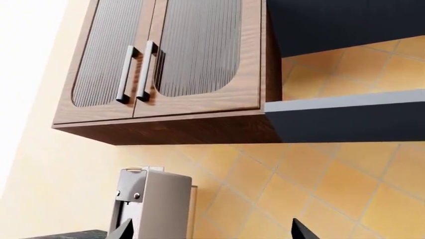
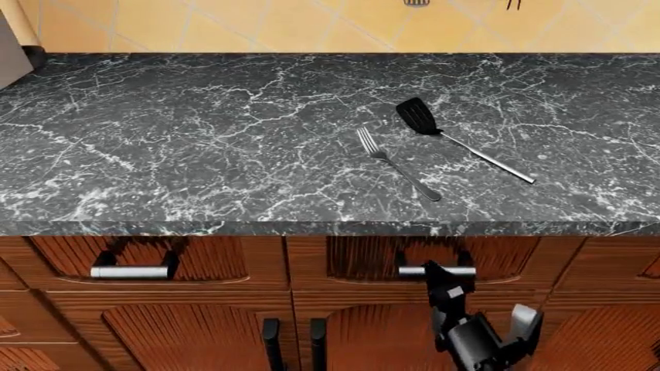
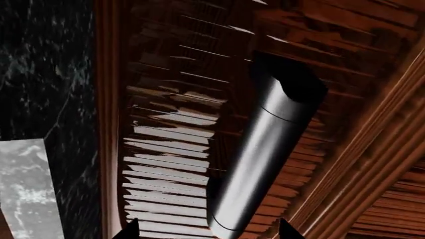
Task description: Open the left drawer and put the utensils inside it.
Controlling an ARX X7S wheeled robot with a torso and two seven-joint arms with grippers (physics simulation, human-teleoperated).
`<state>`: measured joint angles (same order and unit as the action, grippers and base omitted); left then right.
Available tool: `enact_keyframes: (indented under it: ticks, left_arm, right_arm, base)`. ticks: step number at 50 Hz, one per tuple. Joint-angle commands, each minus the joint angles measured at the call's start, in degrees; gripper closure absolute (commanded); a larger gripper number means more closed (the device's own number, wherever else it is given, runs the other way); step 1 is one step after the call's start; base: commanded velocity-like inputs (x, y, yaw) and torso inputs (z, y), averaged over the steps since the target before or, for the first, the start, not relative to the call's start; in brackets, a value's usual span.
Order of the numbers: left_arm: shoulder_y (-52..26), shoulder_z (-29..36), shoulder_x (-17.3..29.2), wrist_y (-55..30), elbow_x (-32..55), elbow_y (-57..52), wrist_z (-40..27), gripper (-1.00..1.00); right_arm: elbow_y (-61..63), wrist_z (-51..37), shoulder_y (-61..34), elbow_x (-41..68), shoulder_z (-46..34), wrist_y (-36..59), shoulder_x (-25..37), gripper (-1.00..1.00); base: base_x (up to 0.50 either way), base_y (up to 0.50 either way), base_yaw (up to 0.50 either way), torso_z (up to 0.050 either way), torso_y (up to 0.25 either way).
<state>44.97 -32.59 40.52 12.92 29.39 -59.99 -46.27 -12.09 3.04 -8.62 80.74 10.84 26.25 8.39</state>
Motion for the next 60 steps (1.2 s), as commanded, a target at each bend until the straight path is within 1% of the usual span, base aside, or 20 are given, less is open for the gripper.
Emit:
enact_keyframes:
  ticks: [1, 8, 15, 25, 42, 43, 60]
  left_arm:
    - [0.0, 0.4, 0.8, -0.1, -0.1, 0.0, -0.9, -1.0]
    - [0.0, 0.4, 0.8, -0.1, -0.2, 0.0, -0.9, -1.0]
    - [0.0, 0.5, 0.9, -0.1, -0.3, 0.0, -1.0, -1.0]
    - [0.0, 0.4, 0.6, -0.1, -0.3, 0.0, -0.7, -1.0]
    - [0.0, 0.5, 0.8, -0.1, -0.4, 0.0, -1.0, -1.0]
    - [0.0, 0.6, 0.8, -0.1, -0.4, 0.0, -1.0, -1.0]
    - [0.0, 0.4, 0.7, -0.1, -0.3, 0.0, -0.8, -1.0]
  right_arm:
    - [-5.0, -0.2, -4.1, 0.5, 0.3, -0.4, 1.5, -1.0]
    - [-10.3, 0.5, -7.0, -0.3, 0.5, -1.6, 2.0, -1.0]
    - [-12.7, 0.3, -7.6, -0.2, 1.3, -2.8, 2.0, -1.0]
    - [-16.4, 1.0, -9.9, -1.4, -0.4, -2.7, 2.0, -1.0]
    - [-16.8, -0.7, -11.3, -2.6, -2.6, -2.2, 1.7, -1.0]
    - [-16.7, -0.9, -11.3, -2.5, -2.4, -2.4, 1.7, 1.0]
    - [-15.4, -0.7, -10.8, -2.1, -2.4, -2.7, 2.3, 1.0]
  base:
    - [0.0, 0.0, 0.0, 0.0, 0.0]
    - [0.0, 0.0, 0.0, 0.0, 0.0]
    - [0.0, 0.0, 0.0, 0.0, 0.0]
    - [0.0, 0.0, 0.0, 0.0, 0.0]
    - [0.0, 0.0, 0.0, 0.0, 0.0]
    - [0.0, 0.0, 0.0, 0.0, 0.0]
    - [0.0, 0.0, 0.0, 0.0, 0.001]
